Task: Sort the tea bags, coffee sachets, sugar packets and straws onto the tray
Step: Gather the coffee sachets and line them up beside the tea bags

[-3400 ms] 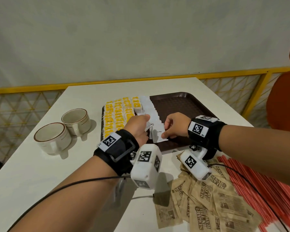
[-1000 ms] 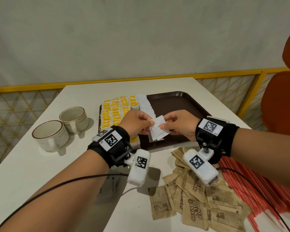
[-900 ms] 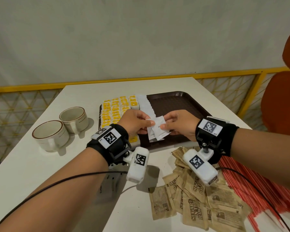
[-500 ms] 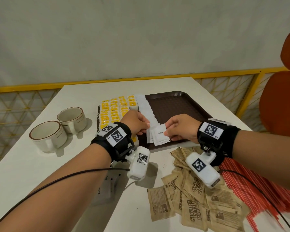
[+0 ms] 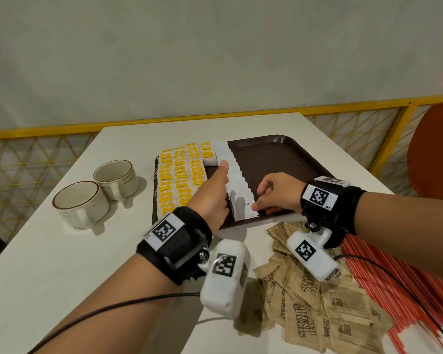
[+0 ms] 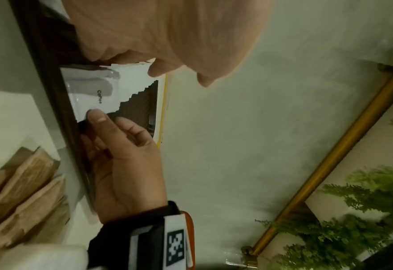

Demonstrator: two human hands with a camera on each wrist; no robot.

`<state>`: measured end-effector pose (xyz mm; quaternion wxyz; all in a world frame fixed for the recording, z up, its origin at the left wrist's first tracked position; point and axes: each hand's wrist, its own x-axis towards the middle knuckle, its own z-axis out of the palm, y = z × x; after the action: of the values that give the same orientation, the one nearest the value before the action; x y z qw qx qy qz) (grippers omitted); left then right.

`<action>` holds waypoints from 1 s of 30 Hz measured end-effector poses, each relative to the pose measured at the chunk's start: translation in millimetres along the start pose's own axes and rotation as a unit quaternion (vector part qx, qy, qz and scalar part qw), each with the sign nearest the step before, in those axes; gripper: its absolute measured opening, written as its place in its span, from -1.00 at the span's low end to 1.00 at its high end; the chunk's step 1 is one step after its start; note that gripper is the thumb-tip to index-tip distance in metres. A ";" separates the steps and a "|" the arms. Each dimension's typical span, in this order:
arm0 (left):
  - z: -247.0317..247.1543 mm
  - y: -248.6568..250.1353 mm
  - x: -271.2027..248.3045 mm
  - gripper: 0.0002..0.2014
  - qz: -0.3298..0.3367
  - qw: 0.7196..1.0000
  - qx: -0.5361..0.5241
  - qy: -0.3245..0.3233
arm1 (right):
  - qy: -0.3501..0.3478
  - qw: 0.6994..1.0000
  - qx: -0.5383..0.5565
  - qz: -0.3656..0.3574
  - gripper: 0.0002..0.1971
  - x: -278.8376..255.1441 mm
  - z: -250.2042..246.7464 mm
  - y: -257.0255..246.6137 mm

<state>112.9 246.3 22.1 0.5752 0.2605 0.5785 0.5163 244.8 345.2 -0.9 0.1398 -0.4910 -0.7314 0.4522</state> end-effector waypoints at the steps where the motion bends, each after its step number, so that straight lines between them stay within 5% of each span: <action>1: 0.6 -2.2 1.1 -0.23 -0.004 1.000 -0.008 -0.002 | -0.004 1.000 -0.007 -0.005 -0.65 -0.5 0.5 -0.3; 16: 5.7 -2.2 -2.7 -0.29 0.017 0.999 -0.003 0.027 | 0.001 1.000 0.011 -0.011 -0.80 4.2 5.3 -11.0; 30: 5.6 -1.5 -17.6 -0.34 -0.003 1.000 -0.001 -0.002 | -0.024 0.999 0.035 0.005 -0.70 -6.5 3.7 -9.2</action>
<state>122.2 231.7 28.8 0.5783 0.2595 0.5776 0.5144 240.1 336.7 6.0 0.1367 -0.4783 -0.7157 0.4902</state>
